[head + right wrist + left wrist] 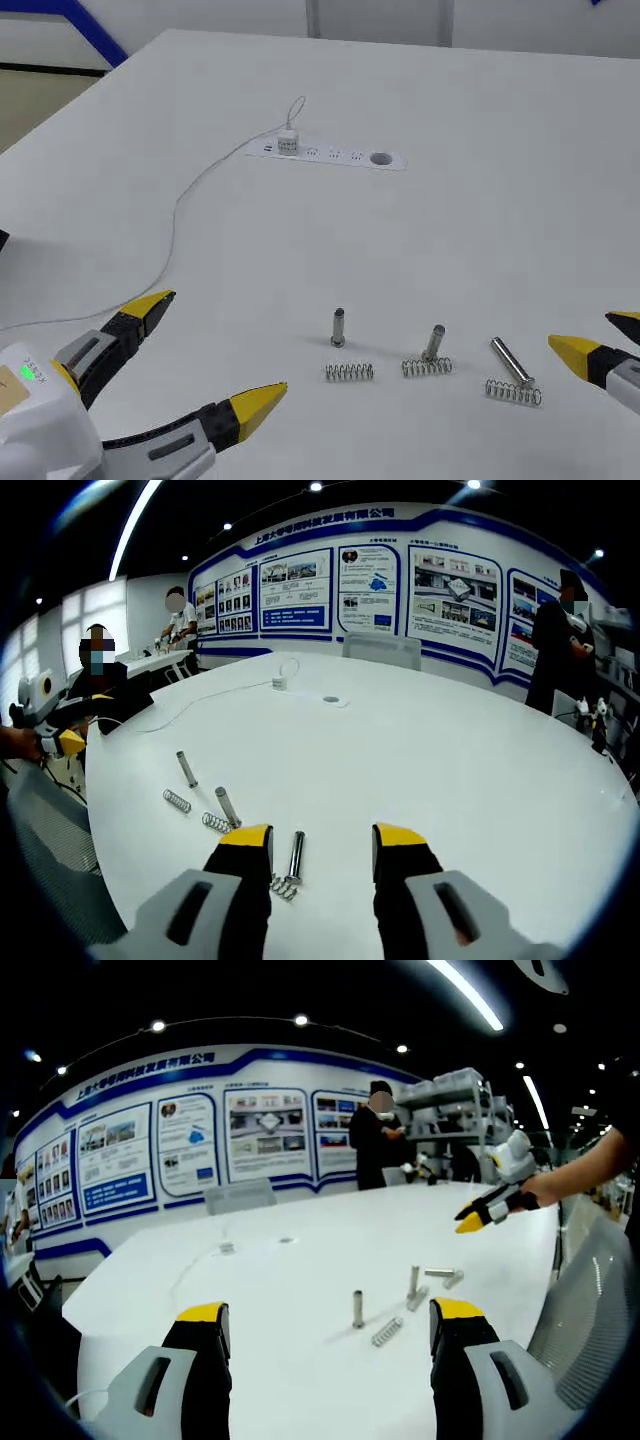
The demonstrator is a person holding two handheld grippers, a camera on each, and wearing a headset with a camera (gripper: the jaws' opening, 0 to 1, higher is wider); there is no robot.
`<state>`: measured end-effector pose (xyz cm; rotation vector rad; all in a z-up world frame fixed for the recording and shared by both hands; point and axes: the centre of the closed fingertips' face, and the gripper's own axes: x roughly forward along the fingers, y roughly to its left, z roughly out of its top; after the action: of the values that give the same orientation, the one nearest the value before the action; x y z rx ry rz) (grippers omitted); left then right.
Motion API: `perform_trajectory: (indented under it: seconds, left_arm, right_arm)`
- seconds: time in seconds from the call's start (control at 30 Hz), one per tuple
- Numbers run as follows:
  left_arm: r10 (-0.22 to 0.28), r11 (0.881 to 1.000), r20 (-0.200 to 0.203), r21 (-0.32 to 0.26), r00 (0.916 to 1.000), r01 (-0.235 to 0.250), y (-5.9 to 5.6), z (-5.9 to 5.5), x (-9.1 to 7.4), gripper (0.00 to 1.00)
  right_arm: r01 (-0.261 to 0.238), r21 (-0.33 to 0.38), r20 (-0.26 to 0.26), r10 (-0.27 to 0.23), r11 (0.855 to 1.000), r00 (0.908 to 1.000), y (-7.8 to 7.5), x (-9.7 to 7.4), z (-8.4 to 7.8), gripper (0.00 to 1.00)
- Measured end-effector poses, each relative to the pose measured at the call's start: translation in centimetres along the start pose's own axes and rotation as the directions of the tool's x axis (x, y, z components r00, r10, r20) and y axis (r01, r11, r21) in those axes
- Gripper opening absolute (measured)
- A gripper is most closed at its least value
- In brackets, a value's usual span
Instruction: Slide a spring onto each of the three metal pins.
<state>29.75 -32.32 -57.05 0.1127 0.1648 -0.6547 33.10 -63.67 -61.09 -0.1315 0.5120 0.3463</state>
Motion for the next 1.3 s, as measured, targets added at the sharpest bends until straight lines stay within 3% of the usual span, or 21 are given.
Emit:
perform_trajectory:
  seconds: [0.17, 0.37, 0.67, 0.9, 1.03, 1.1, 1.2, 1.3]
  left_arm:
    - [0.005, 1.0, -0.02, -0.015, 0.9998, -0.006, 0.2, -0.4, 0.0, 0.82]
    - [-0.005, 0.999, -0.022, -0.035, 0.9997, 0.004, 0.1, -0.5, 0.1, 0.77]
    - [-0.034, 0.999, -0.038, -0.032, 0.9987, 0.033, -0.7, -0.7, 0.3, 0.75]
    - [-0.074, 0.996, -0.047, -0.049, 0.9962, 0.071, -1.4, -1.0, 0.4, 0.74]
    - [-0.1, 0.994, -0.047, -0.042, 0.9939, 0.098, -2.0, -0.9, 0.5, 0.72]
    - [-0.102, 0.994, -0.049, -0.04, 0.9936, 0.1, -2.1, -0.9, 0.5, 0.72]
    - [-0.094, 0.995, -0.056, -0.049, 0.9939, 0.092, -1.8, -1.1, 0.5, 0.72]
    - [-0.085, 0.995, -0.048, -0.058, 0.9952, 0.083, -1.6, -1.0, 0.4, 0.72]
  right_arm:
    - [-0.06, -0.024, -0.049, 0.059, 0.998, 0.9971, 1.4, 1.8, -0.6, 0.4]
    - [-0.091, -0.033, -0.105, 0.087, 0.995, 0.9906, 2.2, 3.6, -1.8, 0.37]
    - [-0.088, -0.016, -0.169, 0.085, 0.996, 0.982, 2.0, 5.2, -3.1, 0.31]
    - [-0.084, 0.005, -0.23, 0.083, 0.996, 0.9696, 2.0, 6.7, -4.5, 0.26]
    - [-0.091, -0.022, -0.259, 0.082, 0.996, 0.9624, 2.3, 7.3, -5.0, 0.24]
    - [-0.089, -0.015, -0.268, 0.082, 0.996, 0.9599, 2.2, 7.5, -5.1, 0.23]
    - [-0.104, 0.049, -0.259, 0.113, 0.993, 0.9592, 2.6, 7.6, -5.1, 0.22]
    - [-0.104, 0.028, -0.274, 0.108, 0.994, 0.9558, 2.6, 7.8, -5.3, 0.18]
